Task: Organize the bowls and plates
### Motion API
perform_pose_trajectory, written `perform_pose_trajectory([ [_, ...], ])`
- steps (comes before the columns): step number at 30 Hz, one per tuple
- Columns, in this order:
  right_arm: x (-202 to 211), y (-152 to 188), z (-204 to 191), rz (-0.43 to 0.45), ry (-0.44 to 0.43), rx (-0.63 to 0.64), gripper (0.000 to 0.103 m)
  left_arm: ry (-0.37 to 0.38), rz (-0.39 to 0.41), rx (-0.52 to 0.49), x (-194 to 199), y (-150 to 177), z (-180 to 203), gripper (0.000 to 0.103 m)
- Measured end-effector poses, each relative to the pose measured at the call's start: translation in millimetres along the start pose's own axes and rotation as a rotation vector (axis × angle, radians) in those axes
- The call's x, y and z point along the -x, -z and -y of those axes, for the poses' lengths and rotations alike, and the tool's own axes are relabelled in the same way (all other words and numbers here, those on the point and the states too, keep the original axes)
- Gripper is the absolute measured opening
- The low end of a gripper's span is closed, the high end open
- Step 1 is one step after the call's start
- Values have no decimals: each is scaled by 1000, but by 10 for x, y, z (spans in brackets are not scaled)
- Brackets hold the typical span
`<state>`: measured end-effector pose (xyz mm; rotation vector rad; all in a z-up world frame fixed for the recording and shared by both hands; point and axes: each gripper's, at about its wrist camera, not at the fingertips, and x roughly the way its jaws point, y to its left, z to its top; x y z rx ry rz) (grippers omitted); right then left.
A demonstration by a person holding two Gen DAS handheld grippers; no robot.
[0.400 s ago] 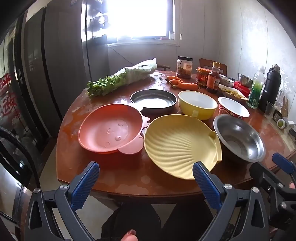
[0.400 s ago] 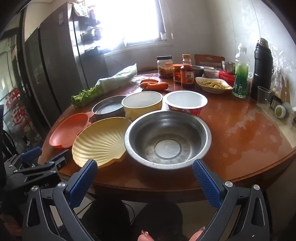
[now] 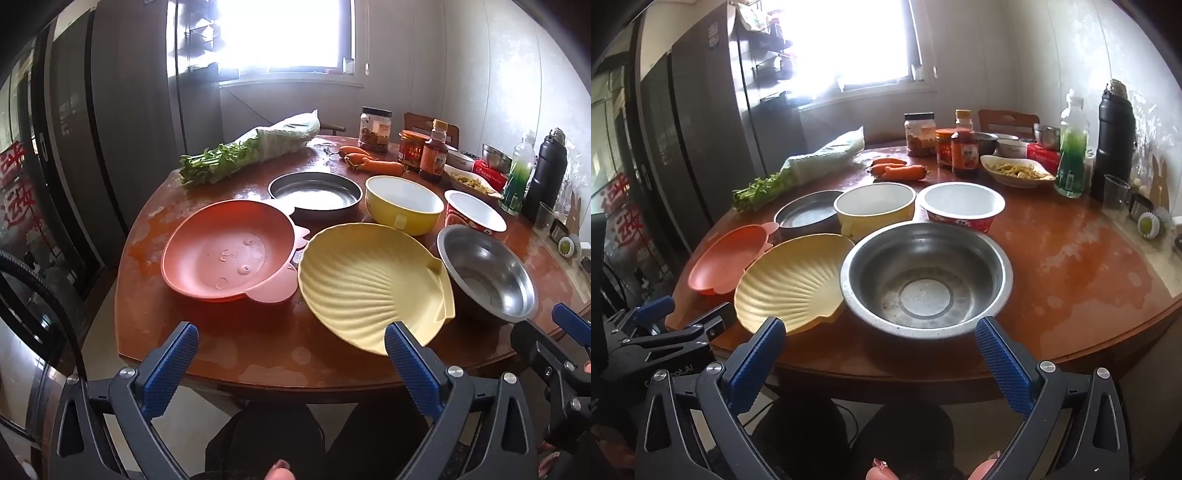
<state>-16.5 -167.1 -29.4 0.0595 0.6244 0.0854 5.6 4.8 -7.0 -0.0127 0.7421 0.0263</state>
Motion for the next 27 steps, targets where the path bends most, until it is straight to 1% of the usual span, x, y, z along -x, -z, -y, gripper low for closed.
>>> perform_pose_trajectory([
  [3,2,0,-32,-10,15,8,103,3,3,1,4,-7,-5,102],
  [6,33,-10,-83,2,36,28,103,6,9,6,30,-17,-17,102],
  [11,28,-19,-35,-1,27,24,103,5,20,8,97,-43,-12,102],
  [14,7,-15,-12,-4,50,27,103,15,12,6,93,-49,-5,102],
  [27,-26,-12,52,-17,45,14,103,18,12,-2,101,-69,45,102],
])
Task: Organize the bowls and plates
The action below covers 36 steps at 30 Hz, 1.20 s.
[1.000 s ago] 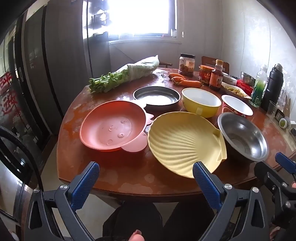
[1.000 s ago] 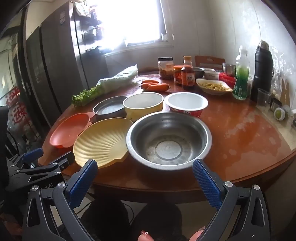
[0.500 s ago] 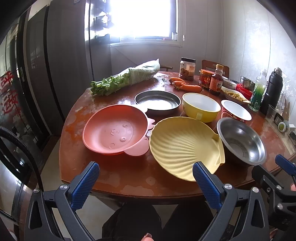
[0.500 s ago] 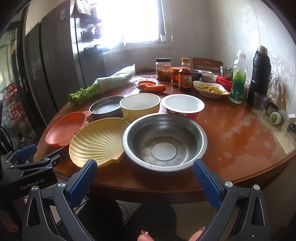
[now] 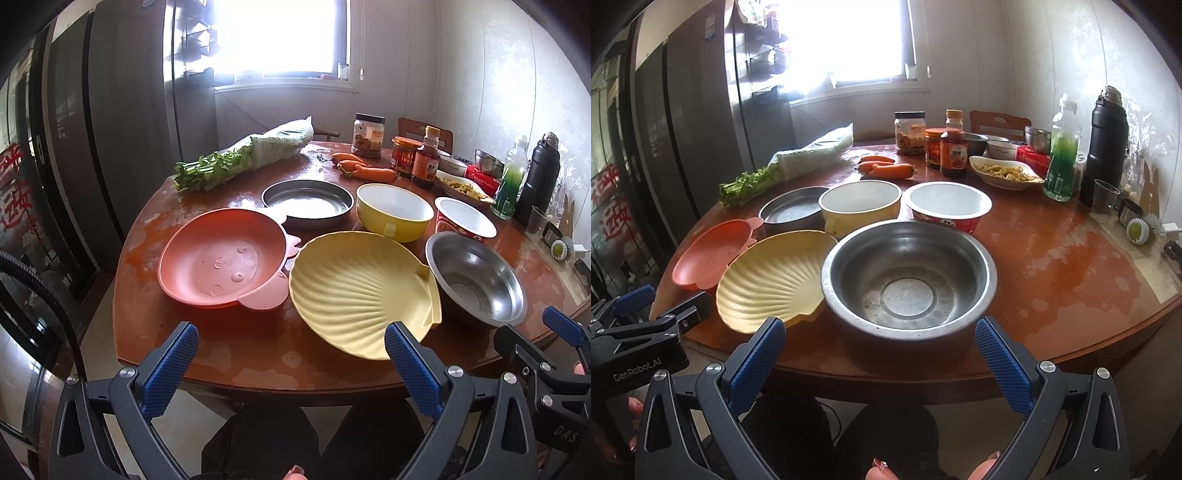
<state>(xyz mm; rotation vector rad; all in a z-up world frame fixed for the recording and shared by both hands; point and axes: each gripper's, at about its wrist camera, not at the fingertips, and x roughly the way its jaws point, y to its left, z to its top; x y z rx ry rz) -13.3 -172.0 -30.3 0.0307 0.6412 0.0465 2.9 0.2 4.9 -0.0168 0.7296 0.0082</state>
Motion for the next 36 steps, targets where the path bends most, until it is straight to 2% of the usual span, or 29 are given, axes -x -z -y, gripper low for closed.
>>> perform_pose_trajectory([
  [26,41,-101,-148,23,-20,43,103,-11,23,5,56,20,-84,102],
  [36,63,-240,-171,14,-78,15,103,-2,26,16,109,-92,-179,102],
])
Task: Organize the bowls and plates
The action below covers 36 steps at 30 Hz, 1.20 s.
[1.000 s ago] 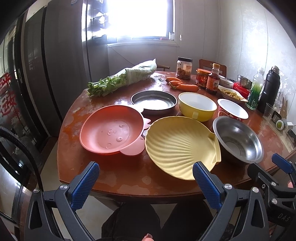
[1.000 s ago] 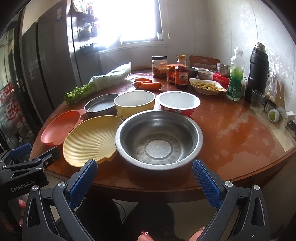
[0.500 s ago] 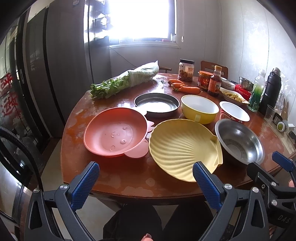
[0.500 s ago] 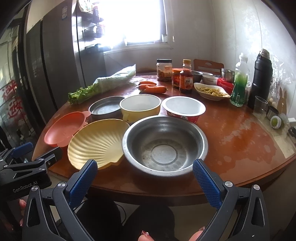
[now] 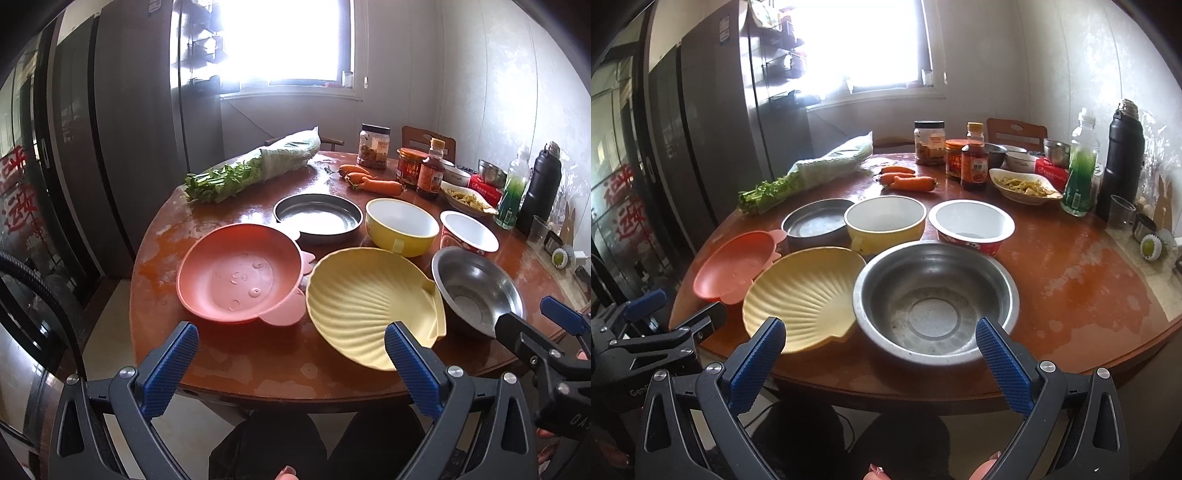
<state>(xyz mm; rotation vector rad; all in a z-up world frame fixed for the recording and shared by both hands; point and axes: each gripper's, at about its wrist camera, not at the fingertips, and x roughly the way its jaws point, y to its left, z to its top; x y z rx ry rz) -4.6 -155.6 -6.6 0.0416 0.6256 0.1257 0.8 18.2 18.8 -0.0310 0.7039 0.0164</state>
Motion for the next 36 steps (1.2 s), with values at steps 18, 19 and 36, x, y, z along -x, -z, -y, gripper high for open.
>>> perform_pose_trajectory([
  [18,-114,-758,-395,34,-110,9,103,-11,-69,87,-153,-492,-645,102],
  [19,-173,-788,-440,25,-120,16,103,-6,-72,95,-184,-503,-700,102],
  [36,-1259,-982,-1021,-151,-165,83,103,-39,-210,147,-834,-426,-1199,102],
])
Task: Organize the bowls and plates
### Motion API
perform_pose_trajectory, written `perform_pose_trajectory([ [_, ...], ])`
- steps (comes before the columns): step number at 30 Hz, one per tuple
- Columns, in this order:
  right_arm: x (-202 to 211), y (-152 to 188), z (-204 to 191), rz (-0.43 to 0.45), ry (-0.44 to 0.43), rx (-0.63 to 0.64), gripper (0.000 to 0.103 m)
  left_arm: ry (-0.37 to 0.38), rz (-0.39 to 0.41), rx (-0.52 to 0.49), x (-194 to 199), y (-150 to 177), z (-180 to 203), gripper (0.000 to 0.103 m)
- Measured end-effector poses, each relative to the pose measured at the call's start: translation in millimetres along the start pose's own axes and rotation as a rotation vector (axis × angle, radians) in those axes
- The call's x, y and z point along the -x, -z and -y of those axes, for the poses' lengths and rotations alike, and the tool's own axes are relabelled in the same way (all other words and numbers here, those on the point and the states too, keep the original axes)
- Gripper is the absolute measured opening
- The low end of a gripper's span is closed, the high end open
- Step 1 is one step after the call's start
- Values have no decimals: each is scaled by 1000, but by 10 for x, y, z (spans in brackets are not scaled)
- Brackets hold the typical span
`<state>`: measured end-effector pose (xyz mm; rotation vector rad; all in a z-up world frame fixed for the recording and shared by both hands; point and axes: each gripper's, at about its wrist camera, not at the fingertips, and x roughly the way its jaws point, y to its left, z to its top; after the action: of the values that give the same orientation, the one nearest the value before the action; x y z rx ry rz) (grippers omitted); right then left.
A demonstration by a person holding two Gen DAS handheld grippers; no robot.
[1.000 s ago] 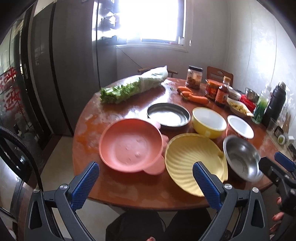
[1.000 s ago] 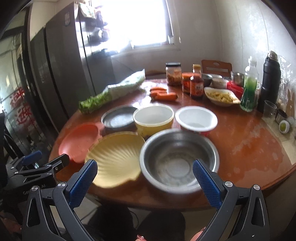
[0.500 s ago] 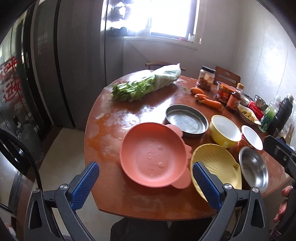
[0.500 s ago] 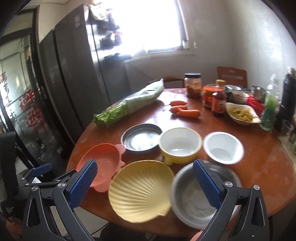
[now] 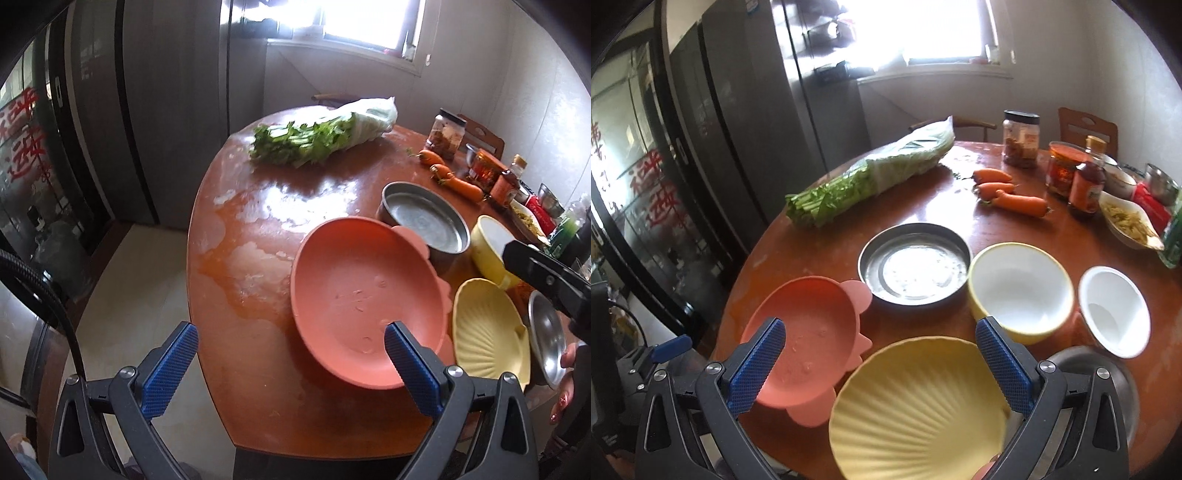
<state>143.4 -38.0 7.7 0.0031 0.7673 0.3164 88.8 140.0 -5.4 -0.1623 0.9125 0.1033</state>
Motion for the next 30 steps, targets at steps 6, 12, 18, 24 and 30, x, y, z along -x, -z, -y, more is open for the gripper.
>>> perform_pose_trajectory([
  [6,-323,-23,-93,-53,-11,29,103,13,-35,-9,-165,-2,29,101],
  [12,-537,-26,-155,-70,-25,45,96,36,-57,-25,-270,-6,71,97],
  [18,-745,4,-212,-111,-3,92,65,47,-67,-32,-353,-31,114,85],
  [24,-900,61,-265,-155,18,145,42,64,-88,-23,-404,-3,129,69],
  [30,-954,98,-328,-172,-9,178,23,43,-79,-42,-397,11,179,40],
])
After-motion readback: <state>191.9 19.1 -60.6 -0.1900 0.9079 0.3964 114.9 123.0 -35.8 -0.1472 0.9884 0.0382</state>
